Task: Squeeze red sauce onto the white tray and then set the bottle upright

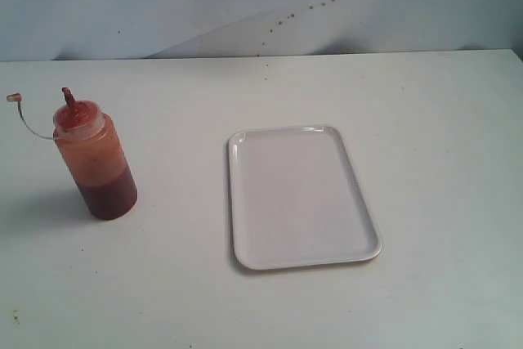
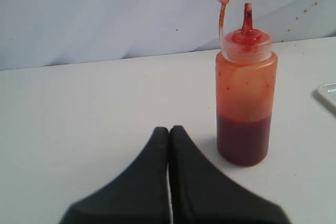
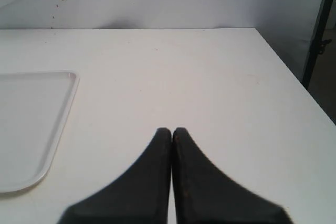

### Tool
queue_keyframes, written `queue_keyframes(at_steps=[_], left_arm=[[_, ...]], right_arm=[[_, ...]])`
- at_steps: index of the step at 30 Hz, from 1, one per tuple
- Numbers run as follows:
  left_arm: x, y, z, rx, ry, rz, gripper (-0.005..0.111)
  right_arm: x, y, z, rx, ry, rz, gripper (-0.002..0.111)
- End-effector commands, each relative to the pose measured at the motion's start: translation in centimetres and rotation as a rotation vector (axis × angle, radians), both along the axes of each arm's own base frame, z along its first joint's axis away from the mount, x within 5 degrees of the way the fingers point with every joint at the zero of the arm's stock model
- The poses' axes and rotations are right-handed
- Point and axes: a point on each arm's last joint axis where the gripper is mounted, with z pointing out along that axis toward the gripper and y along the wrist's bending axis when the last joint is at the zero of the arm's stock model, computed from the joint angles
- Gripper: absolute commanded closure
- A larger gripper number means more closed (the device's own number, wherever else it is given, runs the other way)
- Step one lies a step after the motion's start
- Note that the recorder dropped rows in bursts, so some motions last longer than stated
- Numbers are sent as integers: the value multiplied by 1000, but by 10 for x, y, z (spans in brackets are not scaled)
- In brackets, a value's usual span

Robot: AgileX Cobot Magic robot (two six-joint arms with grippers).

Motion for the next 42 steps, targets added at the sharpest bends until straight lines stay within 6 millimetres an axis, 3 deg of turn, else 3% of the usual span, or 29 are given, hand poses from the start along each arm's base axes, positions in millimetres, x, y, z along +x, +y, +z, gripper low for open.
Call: queue_keyframes(at_steps=[1, 4, 10, 17, 24, 29, 42], left_arm=[[0, 0, -1, -4, -10, 1, 107], [0, 2, 0, 72, -12, 5, 107], [1, -1, 12, 58, -144, -23, 107], [1, -5, 20, -222, -238, -35, 107], [1, -5, 29, -249, -328, -41, 107], [0, -3, 33, -525, -368, -31, 107], [-7, 1, 56, -547, -643, -61, 107]], right_arm=[[0, 0, 0, 7, -4, -6, 108], [0, 0, 0, 7, -4, -6, 108], [0, 0, 0, 7, -4, -6, 108], [0, 0, 0, 7, -4, -6, 108], [0, 0, 0, 7, -4, -6, 108], [0, 0, 0, 7, -4, -6, 108], [0, 0, 0, 7, -4, -6, 108]])
